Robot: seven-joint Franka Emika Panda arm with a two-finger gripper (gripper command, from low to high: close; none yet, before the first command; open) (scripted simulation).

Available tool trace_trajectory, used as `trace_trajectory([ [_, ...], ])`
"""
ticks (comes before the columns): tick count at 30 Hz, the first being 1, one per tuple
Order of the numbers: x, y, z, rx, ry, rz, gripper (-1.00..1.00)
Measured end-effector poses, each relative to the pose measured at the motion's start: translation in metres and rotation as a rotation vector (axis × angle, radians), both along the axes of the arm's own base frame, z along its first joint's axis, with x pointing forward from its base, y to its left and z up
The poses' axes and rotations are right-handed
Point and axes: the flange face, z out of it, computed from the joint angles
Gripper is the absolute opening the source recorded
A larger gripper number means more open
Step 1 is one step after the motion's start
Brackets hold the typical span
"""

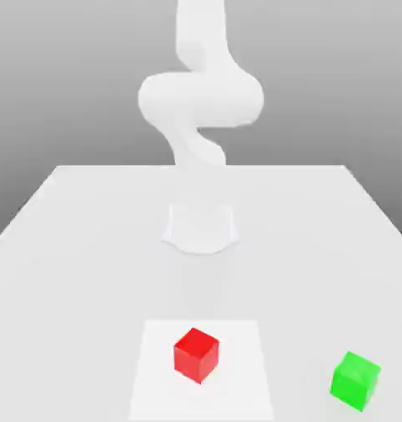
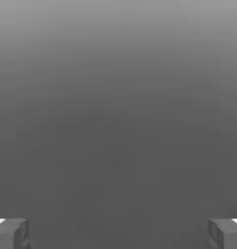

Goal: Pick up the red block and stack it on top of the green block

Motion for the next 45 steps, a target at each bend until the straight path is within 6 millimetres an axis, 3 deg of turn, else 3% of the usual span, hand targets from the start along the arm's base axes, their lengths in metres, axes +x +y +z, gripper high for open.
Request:
trace_trajectory([
  [5, 0.053, -0.002, -0.111, 0.058, 0.173, -0.119, 0.0],
  [10, 0.074, -0.006, -0.223, 0.111, 0.337, -0.24, 0.0],
  [15, 0.067, -0.009, -0.333, 0.159, 0.499, -0.365, 0.0],
  [20, 0.035, -0.01, -0.433, 0.205, 0.66, -0.495, 0.0],
  [26, 0.027, -0.008, -0.504, 0.214, 0.692, -0.521, 0.0],
  [27, 0.026, -0.008, -0.513, 0.213, 0.693, -0.521, -1.0],
  [34, 0.026, -0.008, -0.514, 0.213, 0.691, -0.521, -1.0],
  [40, 0.028, -0.005, -0.459, 0.206, 0.693, -0.504, -1.0],
  [45, 0.056, 0.099, -0.438, 0.043, 0.718, -0.077, -1.0],
])
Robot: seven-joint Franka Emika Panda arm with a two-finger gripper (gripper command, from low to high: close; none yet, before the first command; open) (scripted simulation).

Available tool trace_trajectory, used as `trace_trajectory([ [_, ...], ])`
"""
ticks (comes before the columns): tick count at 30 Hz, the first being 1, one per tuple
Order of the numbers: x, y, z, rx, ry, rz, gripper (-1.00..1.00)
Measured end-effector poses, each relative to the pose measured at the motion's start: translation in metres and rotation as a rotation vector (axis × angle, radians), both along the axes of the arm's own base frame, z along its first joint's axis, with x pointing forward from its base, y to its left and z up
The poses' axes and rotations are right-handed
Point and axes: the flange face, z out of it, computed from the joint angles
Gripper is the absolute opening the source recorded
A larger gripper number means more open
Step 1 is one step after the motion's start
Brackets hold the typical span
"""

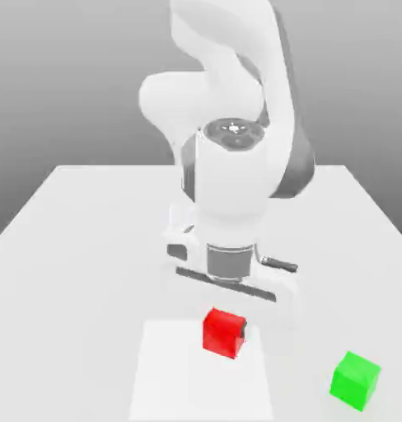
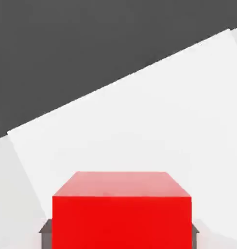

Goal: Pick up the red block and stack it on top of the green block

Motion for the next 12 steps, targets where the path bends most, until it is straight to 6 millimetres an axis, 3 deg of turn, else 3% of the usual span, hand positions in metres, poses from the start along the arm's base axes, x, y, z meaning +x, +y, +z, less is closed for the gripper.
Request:
trace_trajectory([
  [4, 0.006, 0.086, 0.013, 0.003, -0.001, 0.349, -1.0],
  [5, 0.006, 0.107, 0.009, 0.004, -0.002, 0.43, -1.0],
  [8, 0.006, 0.126, -0.025, 0.004, -0.004, 0.501, -1.0],
  [9, 0.005, 0.127, -0.036, 0.004, -0.004, 0.507, 1.0],
  [12, 0.005, 0.127, -0.036, 0.004, -0.004, 0.507, 1.0],
])
